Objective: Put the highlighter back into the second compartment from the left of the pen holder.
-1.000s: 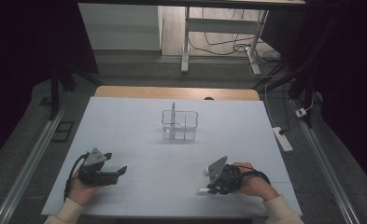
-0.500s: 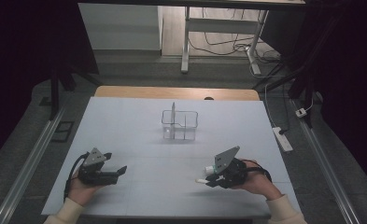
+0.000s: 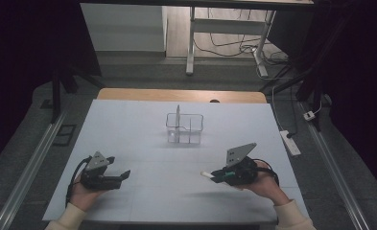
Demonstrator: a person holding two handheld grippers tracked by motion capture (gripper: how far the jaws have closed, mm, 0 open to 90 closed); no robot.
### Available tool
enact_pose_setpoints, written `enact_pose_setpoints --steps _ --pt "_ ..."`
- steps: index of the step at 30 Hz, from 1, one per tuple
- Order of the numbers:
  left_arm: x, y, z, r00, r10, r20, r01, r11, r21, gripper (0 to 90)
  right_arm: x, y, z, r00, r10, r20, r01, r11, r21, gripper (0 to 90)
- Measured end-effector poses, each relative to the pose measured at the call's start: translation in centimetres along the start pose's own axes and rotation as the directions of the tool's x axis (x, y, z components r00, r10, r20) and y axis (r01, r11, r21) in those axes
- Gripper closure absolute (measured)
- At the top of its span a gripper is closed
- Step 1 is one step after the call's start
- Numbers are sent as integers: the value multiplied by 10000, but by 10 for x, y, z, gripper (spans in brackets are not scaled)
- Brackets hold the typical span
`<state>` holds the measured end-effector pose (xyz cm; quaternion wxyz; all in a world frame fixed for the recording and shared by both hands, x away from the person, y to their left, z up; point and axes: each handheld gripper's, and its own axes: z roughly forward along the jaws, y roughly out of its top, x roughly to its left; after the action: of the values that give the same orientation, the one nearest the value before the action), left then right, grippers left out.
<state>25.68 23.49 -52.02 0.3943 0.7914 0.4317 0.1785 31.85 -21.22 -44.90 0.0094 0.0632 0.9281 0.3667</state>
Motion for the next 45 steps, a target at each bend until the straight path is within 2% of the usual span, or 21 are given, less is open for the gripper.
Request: enact_pose_setpoints --steps 9,16,28,32,43,45 --pt "0 0 0 10000 -5 4 5 10000 -8 177 -2 3 -10 9963 424 742 -357 9954 -894 786" --pt "-1 1 0 10000 14 18 -14 10000 6 176 -2 5 -15 9902 562 1279 -364 9876 -1526 785" --pt "-1 1 0 10000 32 10 -32 10000 15 176 -4 7 -21 9704 832 2267 -324 9752 -2191 785" --pt "-1 1 0 10000 19 8 -19 10000 8 176 -5 8 -20 9652 969 2430 -361 9694 -2430 785" --pt "-1 1 0 10000 44 6 -44 10000 14 176 -10 13 -20 9514 1202 2835 -420 9627 -2672 785" --pt "-1 1 0 10000 54 5 -54 10000 20 176 -10 14 -18 9484 1279 2901 -427 9582 -2831 785"
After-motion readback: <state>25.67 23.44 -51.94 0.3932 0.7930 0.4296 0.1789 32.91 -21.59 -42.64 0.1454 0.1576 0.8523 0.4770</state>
